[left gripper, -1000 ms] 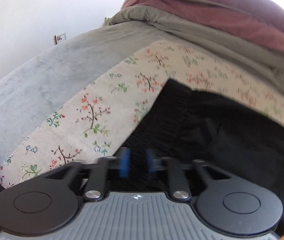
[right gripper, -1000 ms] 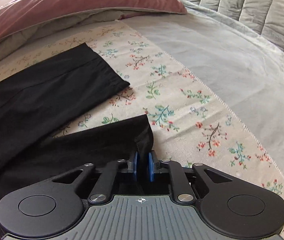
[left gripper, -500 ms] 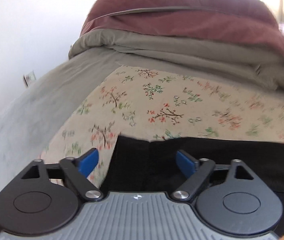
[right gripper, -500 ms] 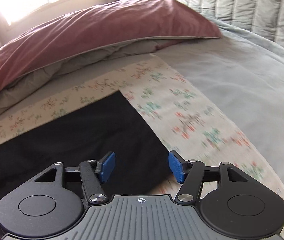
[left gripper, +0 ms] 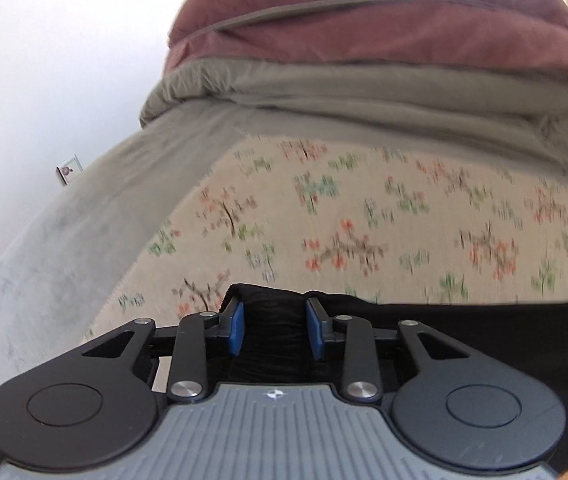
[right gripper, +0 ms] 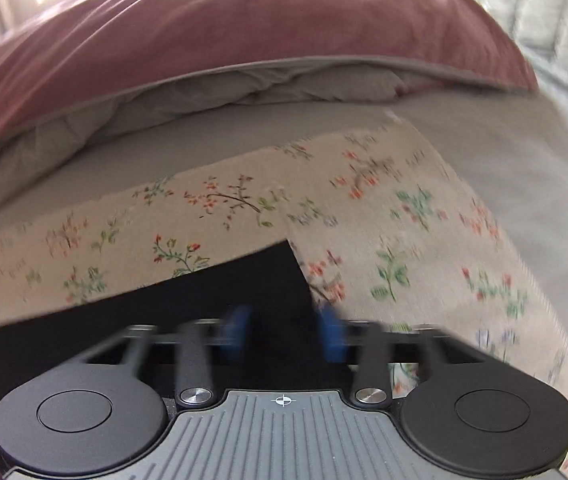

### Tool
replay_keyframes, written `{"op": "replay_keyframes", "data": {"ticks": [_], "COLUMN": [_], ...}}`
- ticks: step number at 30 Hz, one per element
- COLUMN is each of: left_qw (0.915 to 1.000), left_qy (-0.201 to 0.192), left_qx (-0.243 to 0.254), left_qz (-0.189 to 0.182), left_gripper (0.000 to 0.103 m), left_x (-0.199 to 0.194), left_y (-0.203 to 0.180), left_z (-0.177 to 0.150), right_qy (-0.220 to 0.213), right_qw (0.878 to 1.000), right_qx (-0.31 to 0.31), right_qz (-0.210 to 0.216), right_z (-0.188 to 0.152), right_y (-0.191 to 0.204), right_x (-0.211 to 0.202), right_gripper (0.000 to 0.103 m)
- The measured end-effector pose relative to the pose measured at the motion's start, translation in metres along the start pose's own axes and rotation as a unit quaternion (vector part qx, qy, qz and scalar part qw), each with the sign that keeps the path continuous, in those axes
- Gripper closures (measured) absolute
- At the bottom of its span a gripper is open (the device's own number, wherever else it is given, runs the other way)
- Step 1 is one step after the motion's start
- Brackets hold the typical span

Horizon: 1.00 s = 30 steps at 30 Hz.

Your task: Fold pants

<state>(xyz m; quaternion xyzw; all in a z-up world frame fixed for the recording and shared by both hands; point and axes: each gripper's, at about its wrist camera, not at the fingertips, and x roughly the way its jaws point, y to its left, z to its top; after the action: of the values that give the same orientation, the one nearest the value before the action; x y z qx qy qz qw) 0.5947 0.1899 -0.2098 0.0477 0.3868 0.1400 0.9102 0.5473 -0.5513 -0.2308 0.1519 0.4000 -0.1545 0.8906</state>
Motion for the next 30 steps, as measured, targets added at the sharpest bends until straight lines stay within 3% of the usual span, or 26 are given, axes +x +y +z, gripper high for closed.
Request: {"op": "replay_keyframes", "data": {"ticks": [3,6,9,18,21,25,28,30], "left_qw": [0.9998,0.9995,0.9992,0.9982,0.9953,0.9878,0.9847,0.9862], "left_qy": [-0.010,-0.016,-0.018,-0.022,-0.032,-0.077,-0.107,-0.092], "left_qx": [-0.017,-0.027,-0.034,-0.053,-0.082,-0.103,-0.082,-0.071], "left_qz": [0.001,0.000,-0.006,-0.017,-0.039,-0.088,-0.109,-0.118], "left_gripper": [0.061,0.061,0.061,0.062,0.063,0.063,0.061,0.057], "left_x": [0.000,0.002,0.004,0.001,-0.016,-0.060,-0.085,-0.087], "left_y": [0.001,-0.001,0.001,0.007,0.024,0.058,0.082,0.090], "left_z": [0.008,0.009,0.007,0.005,0.010,0.016,0.003,-0.018], "right_qy": [-0.009,-0.044,-0.045,-0.059,-0.063,-0.132,-0.228,-0.260], "right_qw": [0.999,0.998,0.996,0.994,0.993,0.991,0.973,0.964], "right_qx": [-0.035,-0.018,-0.033,-0.028,-0.039,-0.005,0.018,0.014], "right_qz": [-0.029,-0.047,-0.075,-0.087,-0.095,-0.037,0.019,0.048], "right_z": [0.012,0.021,0.020,0.023,0.022,0.038,0.026,0.002], "right_y": [0.021,0.025,0.033,0.035,0.040,0.026,0.000,-0.021], "right_x": [-0.006,-0.022,-0.024,-0.033,-0.043,-0.112,-0.192,-0.226], "right_gripper": [0.102,0.102,0.102,0.102,0.102,0.103,0.103,0.103]}}
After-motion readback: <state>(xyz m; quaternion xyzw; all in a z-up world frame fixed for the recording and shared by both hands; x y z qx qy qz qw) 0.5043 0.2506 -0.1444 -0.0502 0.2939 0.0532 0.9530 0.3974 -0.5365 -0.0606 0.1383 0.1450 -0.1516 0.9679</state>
